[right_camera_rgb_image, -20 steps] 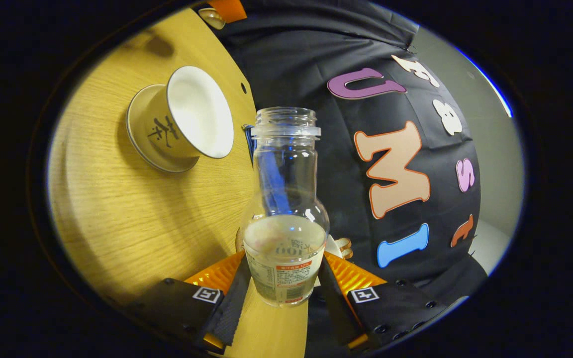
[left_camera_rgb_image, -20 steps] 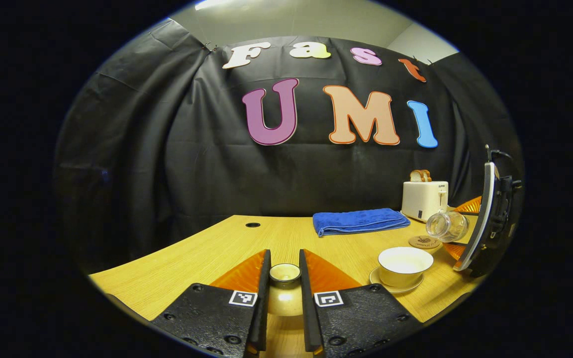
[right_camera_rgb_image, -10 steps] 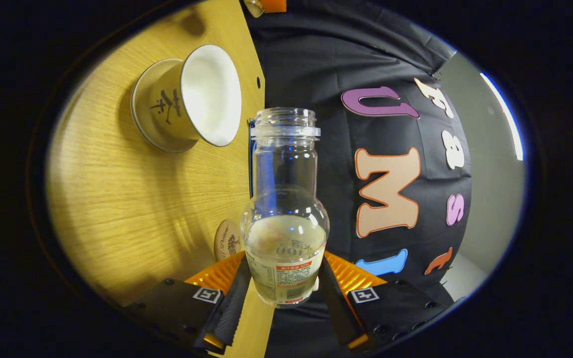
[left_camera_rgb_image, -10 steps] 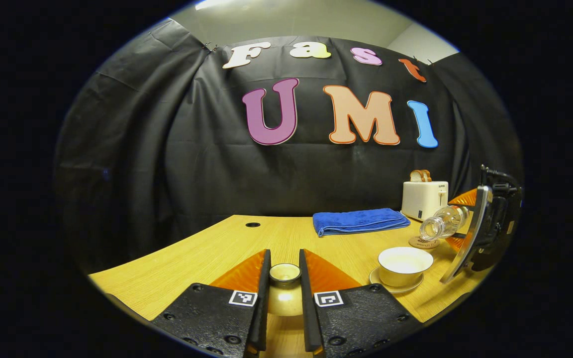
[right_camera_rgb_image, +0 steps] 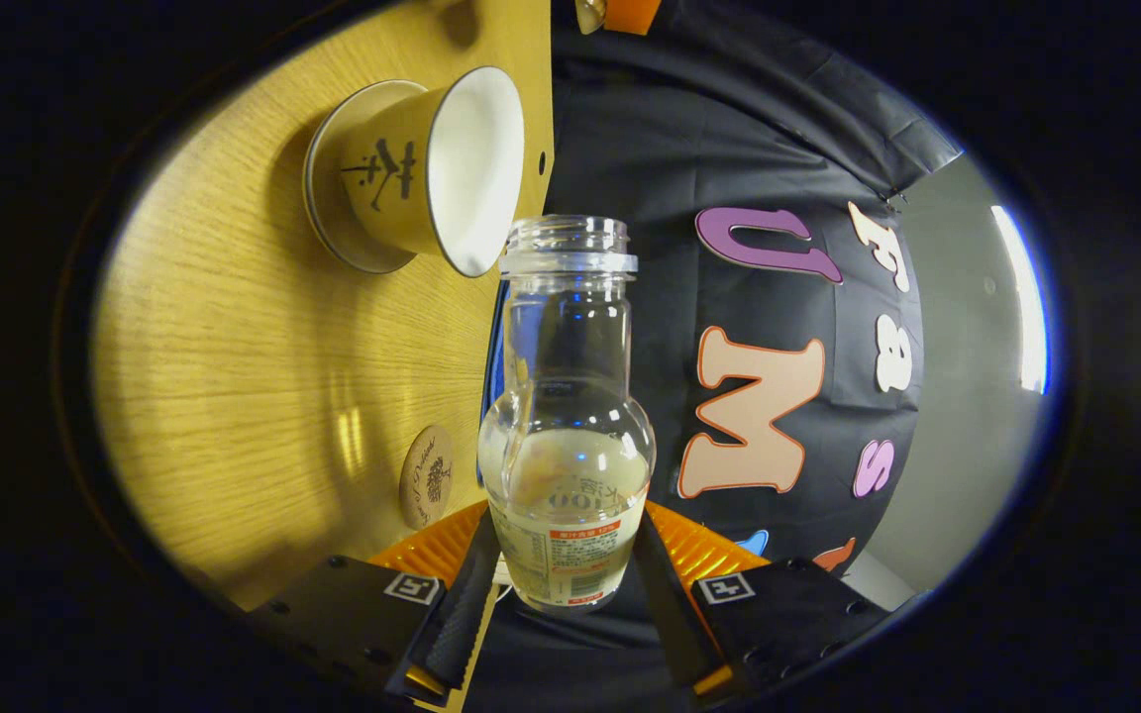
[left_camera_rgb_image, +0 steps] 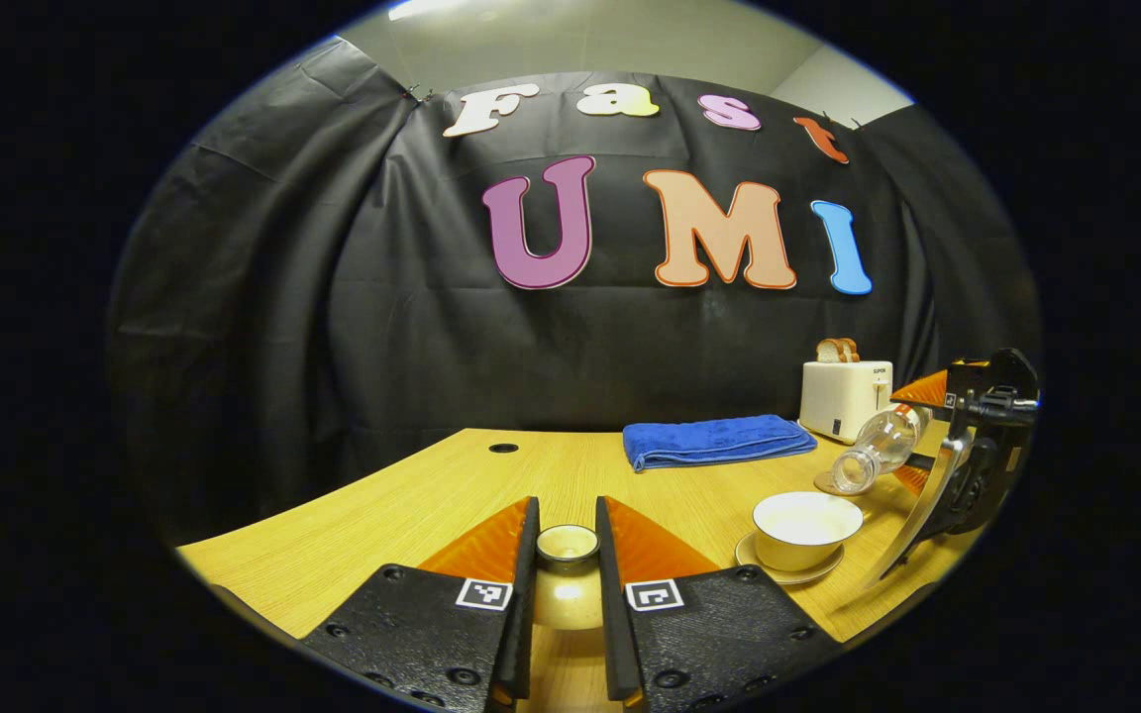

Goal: Open the teacup lid with one hand, grasp the water bottle and pour water into the teacup with the other hand; after pouring, place the water bottle on the coaster and then close the teacup lid.

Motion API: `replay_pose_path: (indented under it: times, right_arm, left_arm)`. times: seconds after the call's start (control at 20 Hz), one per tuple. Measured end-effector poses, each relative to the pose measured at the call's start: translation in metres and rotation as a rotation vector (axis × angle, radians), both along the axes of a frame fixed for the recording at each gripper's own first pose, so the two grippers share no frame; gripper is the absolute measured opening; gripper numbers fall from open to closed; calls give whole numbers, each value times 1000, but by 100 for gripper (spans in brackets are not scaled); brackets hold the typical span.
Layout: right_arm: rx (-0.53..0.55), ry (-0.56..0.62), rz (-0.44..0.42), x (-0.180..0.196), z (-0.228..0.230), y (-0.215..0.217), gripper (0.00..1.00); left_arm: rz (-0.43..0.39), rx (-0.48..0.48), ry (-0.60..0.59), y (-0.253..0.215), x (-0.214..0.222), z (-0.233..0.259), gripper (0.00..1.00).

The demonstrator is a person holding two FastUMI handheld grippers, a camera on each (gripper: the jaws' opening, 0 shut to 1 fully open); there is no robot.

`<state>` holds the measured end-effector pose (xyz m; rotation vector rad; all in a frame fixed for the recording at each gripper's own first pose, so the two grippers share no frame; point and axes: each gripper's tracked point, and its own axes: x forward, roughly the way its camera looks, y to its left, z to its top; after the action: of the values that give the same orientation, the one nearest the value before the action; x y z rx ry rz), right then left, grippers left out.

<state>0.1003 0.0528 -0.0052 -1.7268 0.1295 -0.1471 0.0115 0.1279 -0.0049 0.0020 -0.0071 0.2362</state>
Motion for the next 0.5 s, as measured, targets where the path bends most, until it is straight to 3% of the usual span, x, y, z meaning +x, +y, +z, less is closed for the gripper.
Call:
replay_pose_path:
  times: [0.5]
  right_arm:
    - [-110,-10,36,3,5,8,78]
  left_arm:
    - [-1,0,1,1,-1,1,27]
